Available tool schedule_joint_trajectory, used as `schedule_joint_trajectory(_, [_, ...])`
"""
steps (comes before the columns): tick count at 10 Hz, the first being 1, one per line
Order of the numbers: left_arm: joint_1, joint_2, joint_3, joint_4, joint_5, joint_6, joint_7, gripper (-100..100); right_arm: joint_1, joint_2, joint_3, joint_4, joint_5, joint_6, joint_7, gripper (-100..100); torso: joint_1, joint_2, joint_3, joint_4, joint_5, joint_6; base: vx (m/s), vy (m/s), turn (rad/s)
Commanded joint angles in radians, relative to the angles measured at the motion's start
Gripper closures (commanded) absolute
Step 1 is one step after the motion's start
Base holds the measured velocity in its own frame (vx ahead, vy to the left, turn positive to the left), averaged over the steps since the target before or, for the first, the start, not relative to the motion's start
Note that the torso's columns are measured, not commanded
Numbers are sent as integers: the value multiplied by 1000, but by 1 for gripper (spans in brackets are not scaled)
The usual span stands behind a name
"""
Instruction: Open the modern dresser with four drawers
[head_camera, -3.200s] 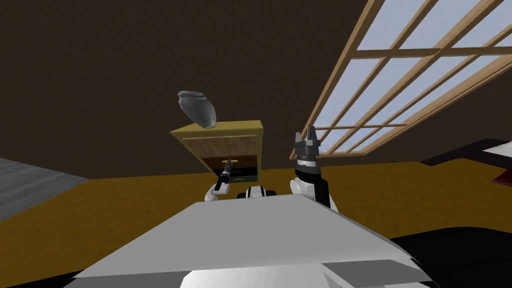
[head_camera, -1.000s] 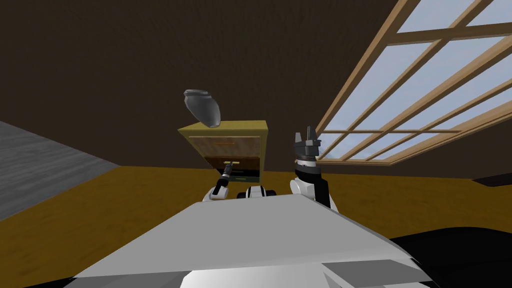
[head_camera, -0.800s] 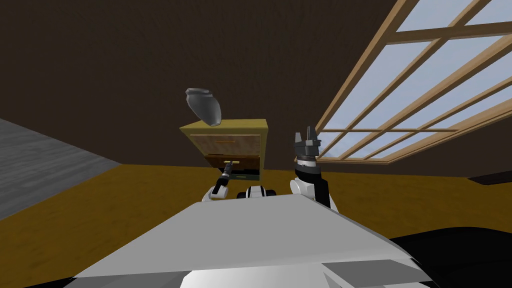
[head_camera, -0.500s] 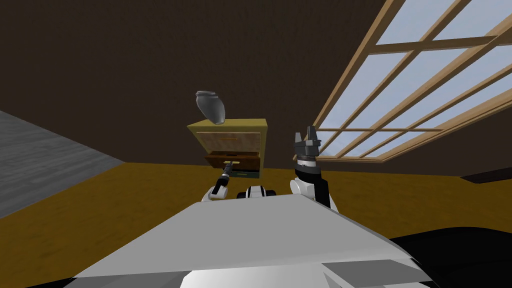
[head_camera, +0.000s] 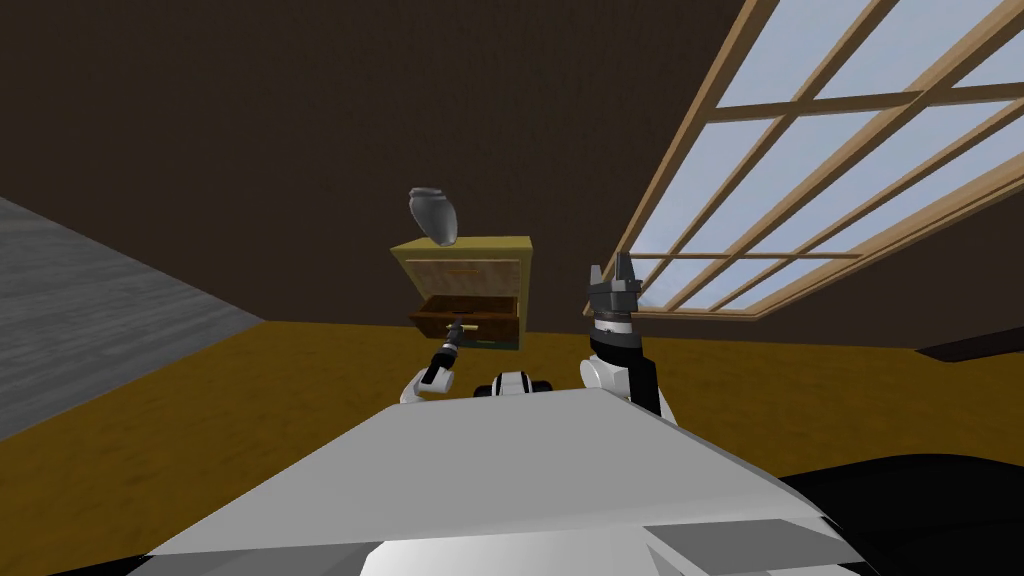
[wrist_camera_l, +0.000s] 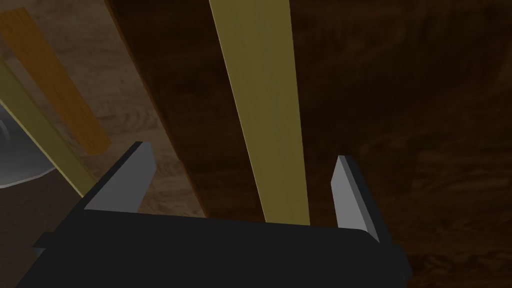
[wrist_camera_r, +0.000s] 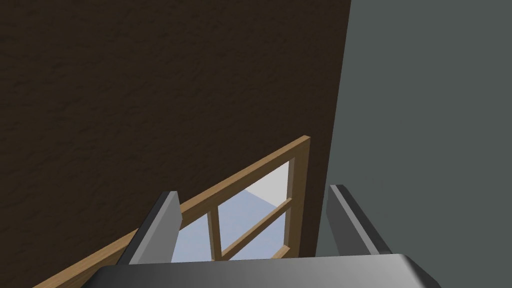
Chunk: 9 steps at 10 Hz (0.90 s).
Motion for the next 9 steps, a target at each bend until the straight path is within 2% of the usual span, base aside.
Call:
schedule_joint_trajectory(1, [-39,16,7,-13,7,50,16,-100,0,0,0,0,0,0,0,0,1,-1,-1,0,0,0,-42,-20,-7])
schedule_joint_trajectory(5, [-96,51,18,-60,21,151,45,-100,0,0,0,0,0,0,0,0,-1,12,7,8,-3,-1,-71,-18,-11])
schedule_joint_trajectory(6, [-80,47,12,-51,20,150,44,-100,0,0,0,0,0,0,0,0,-2,14,8,9,-5,-2,-28,-2,-4])
schedule_joint_trajectory(7, [-80,47,11,-48,21,155,46,0,0,0,0,0,0,0,0,0,-3,11,7,7,-4,-2,0,0,0])
schedule_joint_trajectory(9, [-74,46,9,-43,21,159,47,0,0,0,0,0,0,0,0,0,-2,7,4,4,-2,-1,0,0,0])
